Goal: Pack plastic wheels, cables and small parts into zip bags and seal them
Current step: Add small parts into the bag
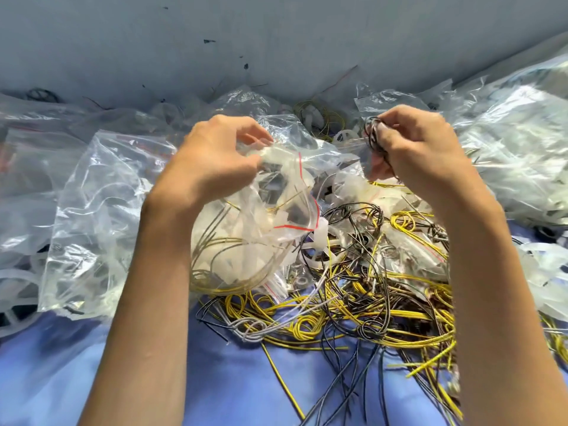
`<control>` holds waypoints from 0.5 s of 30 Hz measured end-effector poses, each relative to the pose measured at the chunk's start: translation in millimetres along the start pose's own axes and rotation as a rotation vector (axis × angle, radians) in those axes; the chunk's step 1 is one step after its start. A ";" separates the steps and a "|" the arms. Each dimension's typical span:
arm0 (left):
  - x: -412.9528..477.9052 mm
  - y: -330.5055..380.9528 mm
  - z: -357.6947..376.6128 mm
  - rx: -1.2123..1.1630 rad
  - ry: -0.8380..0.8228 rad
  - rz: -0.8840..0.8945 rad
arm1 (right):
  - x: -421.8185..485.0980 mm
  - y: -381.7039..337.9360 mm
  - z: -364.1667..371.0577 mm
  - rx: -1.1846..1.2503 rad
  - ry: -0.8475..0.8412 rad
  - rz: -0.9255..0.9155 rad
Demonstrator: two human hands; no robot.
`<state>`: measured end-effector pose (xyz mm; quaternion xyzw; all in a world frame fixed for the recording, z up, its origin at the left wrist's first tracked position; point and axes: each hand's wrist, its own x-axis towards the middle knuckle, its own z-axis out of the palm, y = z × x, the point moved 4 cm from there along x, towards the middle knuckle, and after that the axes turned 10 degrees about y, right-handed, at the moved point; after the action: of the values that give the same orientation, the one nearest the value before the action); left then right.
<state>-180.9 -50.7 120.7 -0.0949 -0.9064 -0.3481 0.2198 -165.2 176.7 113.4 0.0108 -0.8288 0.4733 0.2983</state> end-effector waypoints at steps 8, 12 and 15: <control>-9.1 26.6 22.4 -0.205 -0.236 0.199 | -12.3 -14.8 26.3 -0.133 -0.301 -0.134; -13.1 30.3 23.8 -0.213 -0.246 0.324 | -16.8 -16.5 30.7 -0.092 -0.413 -0.137; -12.7 29.6 24.2 -0.265 -0.252 0.331 | -21.6 -21.4 25.0 0.116 -0.434 -0.083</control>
<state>-168.1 -12.7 116.3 -0.3126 -0.8451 -0.4087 0.1448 -153.1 139.3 109.8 0.1637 -0.8437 0.4942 0.1311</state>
